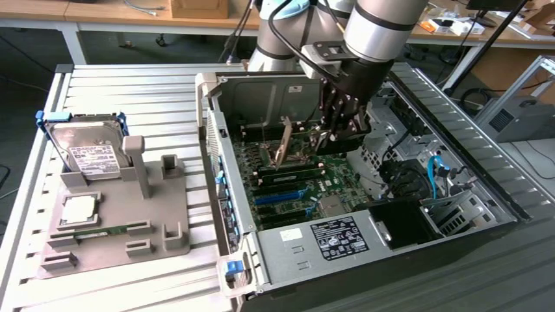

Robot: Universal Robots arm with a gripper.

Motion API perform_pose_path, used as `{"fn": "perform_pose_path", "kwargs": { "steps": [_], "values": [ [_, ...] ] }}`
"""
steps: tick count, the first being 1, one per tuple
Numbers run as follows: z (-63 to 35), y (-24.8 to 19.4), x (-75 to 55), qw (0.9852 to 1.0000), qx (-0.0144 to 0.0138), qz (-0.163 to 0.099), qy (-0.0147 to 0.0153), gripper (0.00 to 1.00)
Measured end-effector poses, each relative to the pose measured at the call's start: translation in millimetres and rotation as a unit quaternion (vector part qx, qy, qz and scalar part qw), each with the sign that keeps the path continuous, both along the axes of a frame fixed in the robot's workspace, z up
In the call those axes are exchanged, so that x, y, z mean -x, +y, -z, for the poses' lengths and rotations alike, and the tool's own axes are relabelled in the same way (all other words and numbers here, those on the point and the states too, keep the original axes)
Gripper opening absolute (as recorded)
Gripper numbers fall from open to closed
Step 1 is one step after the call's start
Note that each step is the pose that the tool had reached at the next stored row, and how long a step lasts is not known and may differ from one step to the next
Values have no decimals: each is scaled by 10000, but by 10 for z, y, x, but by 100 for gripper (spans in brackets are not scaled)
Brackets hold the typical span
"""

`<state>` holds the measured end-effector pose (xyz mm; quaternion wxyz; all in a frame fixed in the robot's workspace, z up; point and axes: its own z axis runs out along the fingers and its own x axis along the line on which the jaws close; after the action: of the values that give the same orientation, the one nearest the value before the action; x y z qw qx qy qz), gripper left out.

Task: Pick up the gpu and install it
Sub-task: 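Insert the gpu into the slot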

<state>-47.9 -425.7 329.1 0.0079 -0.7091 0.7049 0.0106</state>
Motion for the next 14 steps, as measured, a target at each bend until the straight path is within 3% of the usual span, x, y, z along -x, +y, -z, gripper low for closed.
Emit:
{"fn": "perform_pose_path", "kwargs": {
  "steps": [14],
  "values": [
    [33,0,4,10000,0,0,0,27]
  ]
}}
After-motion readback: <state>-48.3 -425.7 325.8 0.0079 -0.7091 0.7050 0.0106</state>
